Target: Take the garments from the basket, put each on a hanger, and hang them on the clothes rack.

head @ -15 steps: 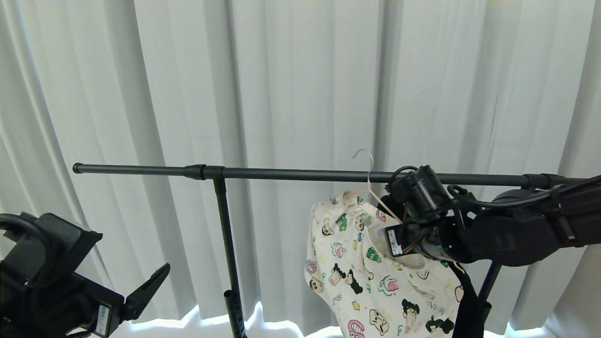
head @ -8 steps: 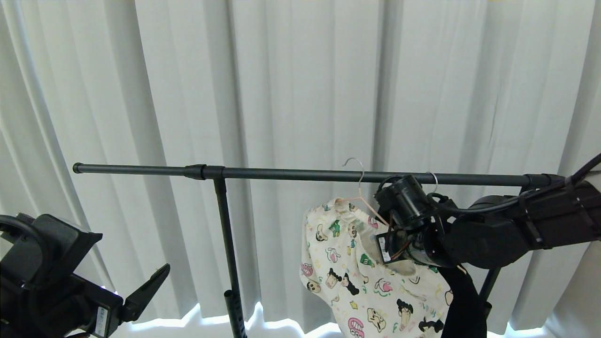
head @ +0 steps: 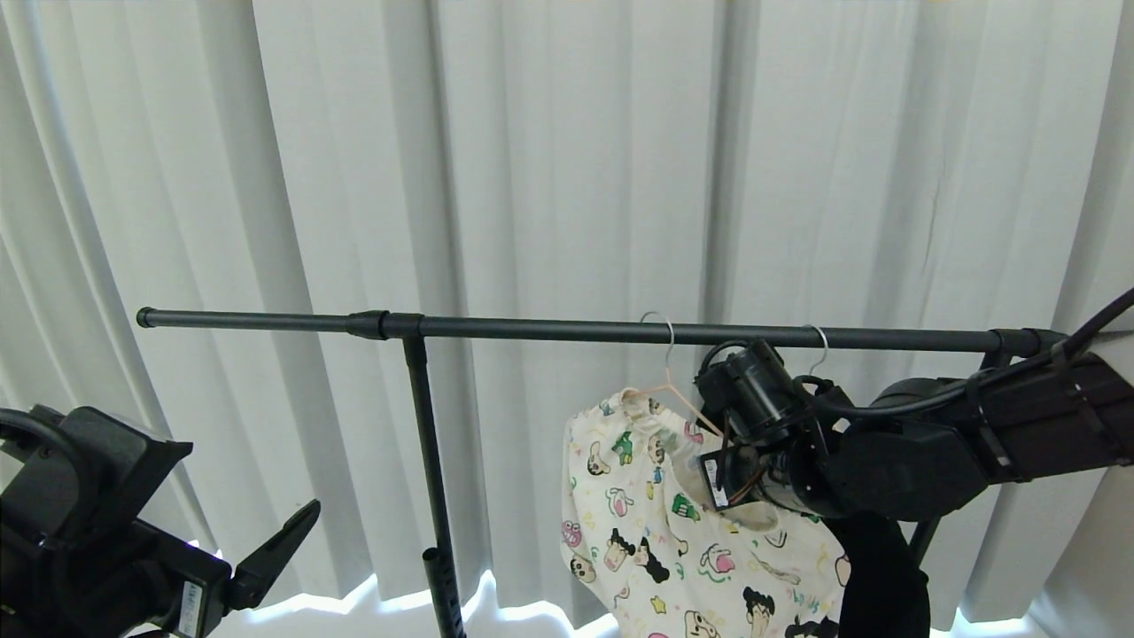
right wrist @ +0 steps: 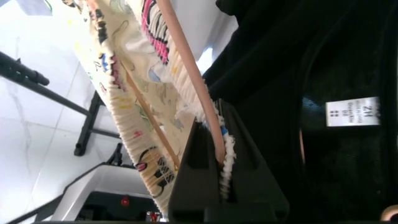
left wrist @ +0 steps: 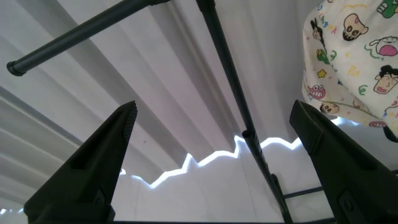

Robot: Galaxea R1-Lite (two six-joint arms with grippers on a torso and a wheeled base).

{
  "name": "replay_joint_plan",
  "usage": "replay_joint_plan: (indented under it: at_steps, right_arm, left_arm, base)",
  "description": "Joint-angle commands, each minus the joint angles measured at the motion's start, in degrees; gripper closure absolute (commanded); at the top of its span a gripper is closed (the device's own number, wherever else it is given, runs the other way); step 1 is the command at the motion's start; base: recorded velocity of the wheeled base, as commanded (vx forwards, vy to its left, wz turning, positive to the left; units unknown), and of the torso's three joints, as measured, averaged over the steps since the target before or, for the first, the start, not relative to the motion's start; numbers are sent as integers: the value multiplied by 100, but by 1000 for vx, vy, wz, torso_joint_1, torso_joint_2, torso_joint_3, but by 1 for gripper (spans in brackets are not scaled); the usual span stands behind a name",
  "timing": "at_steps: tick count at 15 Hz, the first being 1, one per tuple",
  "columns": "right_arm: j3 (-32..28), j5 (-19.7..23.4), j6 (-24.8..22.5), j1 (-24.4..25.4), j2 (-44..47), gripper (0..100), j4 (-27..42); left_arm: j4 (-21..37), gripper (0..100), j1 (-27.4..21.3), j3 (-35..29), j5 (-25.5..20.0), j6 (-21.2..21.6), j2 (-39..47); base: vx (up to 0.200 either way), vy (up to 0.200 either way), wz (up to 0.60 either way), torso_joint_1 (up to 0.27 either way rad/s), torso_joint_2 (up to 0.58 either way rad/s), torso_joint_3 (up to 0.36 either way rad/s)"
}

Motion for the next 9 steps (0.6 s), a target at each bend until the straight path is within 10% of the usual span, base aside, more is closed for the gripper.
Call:
replay_joint_plan:
  at_steps: [1, 2, 9]
  right_arm:
    - [8, -1, 3, 18, -37, 100, 1]
    - [8, -1, 12, 18, -63, 0, 1]
    - [192, -36, 161, 308, -1048, 0, 72]
  left_arm:
    - [-1, 0, 1, 2, 3, -2, -11]
    - [-1, 0, 1, 2, 3, -2, -11]
    - [-1, 0, 115, 108, 38, -133, -266]
  base:
    - [0, 0, 0, 0, 0, 0]
    - [0, 0, 0, 0, 0, 0]
    - [0, 0, 0, 0, 0, 0]
